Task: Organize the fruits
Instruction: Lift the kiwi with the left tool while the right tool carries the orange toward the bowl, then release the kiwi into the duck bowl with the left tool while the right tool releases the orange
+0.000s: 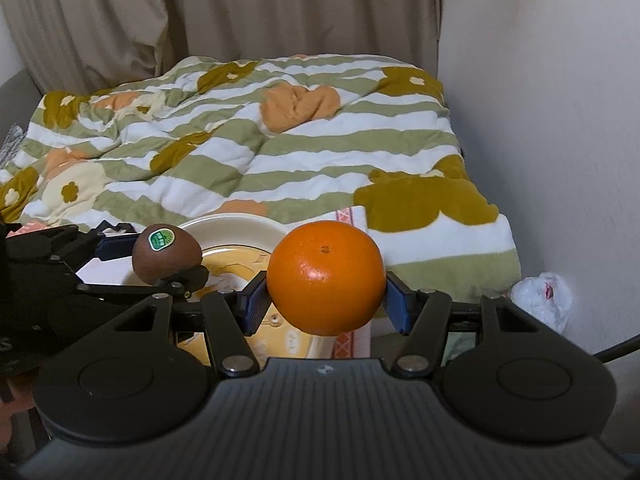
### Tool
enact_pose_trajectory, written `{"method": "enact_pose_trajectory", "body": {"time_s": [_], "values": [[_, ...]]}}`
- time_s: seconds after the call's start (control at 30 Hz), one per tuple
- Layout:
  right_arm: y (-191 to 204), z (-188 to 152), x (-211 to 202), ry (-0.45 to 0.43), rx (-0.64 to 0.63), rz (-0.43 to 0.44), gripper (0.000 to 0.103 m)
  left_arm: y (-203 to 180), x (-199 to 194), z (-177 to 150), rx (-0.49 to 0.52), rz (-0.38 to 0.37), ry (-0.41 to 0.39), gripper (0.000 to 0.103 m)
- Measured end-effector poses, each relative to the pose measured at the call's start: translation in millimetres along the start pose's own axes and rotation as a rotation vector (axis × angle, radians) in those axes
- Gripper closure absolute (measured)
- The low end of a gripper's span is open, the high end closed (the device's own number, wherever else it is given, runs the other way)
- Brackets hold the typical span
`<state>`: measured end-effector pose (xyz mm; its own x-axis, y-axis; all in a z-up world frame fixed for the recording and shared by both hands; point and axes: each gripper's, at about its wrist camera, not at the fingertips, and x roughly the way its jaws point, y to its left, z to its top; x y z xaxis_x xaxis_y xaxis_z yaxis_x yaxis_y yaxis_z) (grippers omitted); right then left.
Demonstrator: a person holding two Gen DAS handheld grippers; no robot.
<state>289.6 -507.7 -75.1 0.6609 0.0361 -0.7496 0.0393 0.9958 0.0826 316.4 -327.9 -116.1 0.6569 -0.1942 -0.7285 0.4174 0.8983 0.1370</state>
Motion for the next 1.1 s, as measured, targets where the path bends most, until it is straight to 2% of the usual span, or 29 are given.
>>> {"method": "enact_pose_trajectory", "body": {"time_s": [0.17, 0.27, 0.33, 0.37, 0.5, 0.67, 1.1], "values": [[-8, -2, 3, 0.007, 0.025, -0.020, 0.029, -6, 13, 0, 0.034, -0.009, 0.014, 0.034], [-12, -1, 3, 0.007, 0.034, -0.028, 0.029, -8, 15, 1, 0.048, -0.008, 0.013, 0.030], [-13, -1, 2, 0.004, 0.040, -0.030, 0.029, -9, 9, 2, 0.065, 0.001, -0.011, 0.006], [-14, 0, 1, 0.002, 0.044, -0.031, 0.029, -10, 5, 2, 0.071, 0.003, -0.024, 0.003], [-13, 5, -4, -0.012, 0.048, -0.024, 0.029, -3, -9, -2, 0.070, 0.000, -0.023, 0.002], [-3, 10, -4, -0.013, 0.008, -0.007, 0.029, 16, -30, -11, -0.001, -0.002, -0.006, 0.002], [47, 3, 34, 0.032, -0.150, 0.051, 0.029, 53, -73, -24, -0.163, 0.021, -0.011, 0.002]]}}
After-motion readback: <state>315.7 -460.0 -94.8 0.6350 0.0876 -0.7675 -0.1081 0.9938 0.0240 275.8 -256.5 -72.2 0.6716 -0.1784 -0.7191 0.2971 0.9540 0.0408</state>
